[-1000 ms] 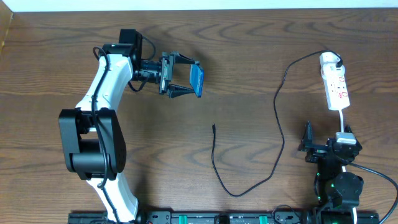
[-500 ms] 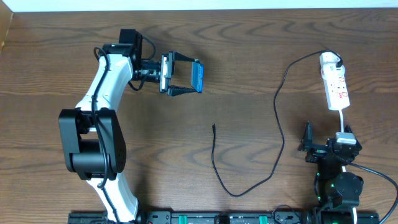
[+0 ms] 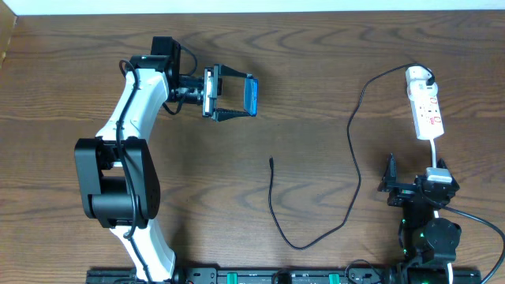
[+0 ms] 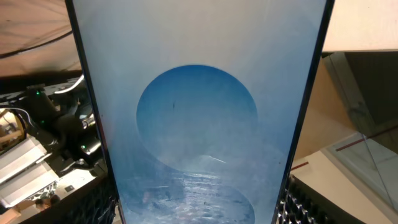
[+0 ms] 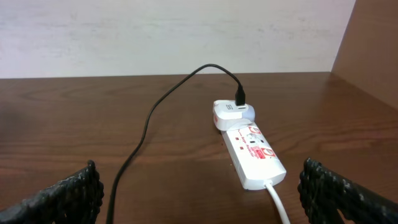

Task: Plug charger to phone and switch on socket
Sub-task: 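Lift the phone with the left gripper and tilt it upright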

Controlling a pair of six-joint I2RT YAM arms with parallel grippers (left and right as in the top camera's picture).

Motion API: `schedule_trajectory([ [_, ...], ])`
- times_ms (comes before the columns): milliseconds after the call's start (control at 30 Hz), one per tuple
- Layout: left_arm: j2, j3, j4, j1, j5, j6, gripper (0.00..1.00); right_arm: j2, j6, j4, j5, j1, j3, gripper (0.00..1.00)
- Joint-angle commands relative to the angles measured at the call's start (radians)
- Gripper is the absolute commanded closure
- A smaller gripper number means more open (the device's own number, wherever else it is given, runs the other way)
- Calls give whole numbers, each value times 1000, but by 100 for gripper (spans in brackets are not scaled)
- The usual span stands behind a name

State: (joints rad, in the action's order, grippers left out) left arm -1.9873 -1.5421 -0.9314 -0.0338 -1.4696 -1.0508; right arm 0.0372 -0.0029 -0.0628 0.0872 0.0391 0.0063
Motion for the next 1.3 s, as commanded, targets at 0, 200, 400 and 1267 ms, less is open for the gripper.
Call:
schedule_trajectory([
  [0,33,5,-2,2,-75,-7,93,-3,17,-2,11,3,-1,1],
  [200,33,5,-2,2,-76,-15,92,-3,17,-2,11,3,-1,1],
  [400,33,5,-2,2,-75,-25,92,-3,17,-2,11,3,-1,1],
  [1267,33,5,-2,2,-56,37,93,-3,17,-2,11,3,-1,1],
])
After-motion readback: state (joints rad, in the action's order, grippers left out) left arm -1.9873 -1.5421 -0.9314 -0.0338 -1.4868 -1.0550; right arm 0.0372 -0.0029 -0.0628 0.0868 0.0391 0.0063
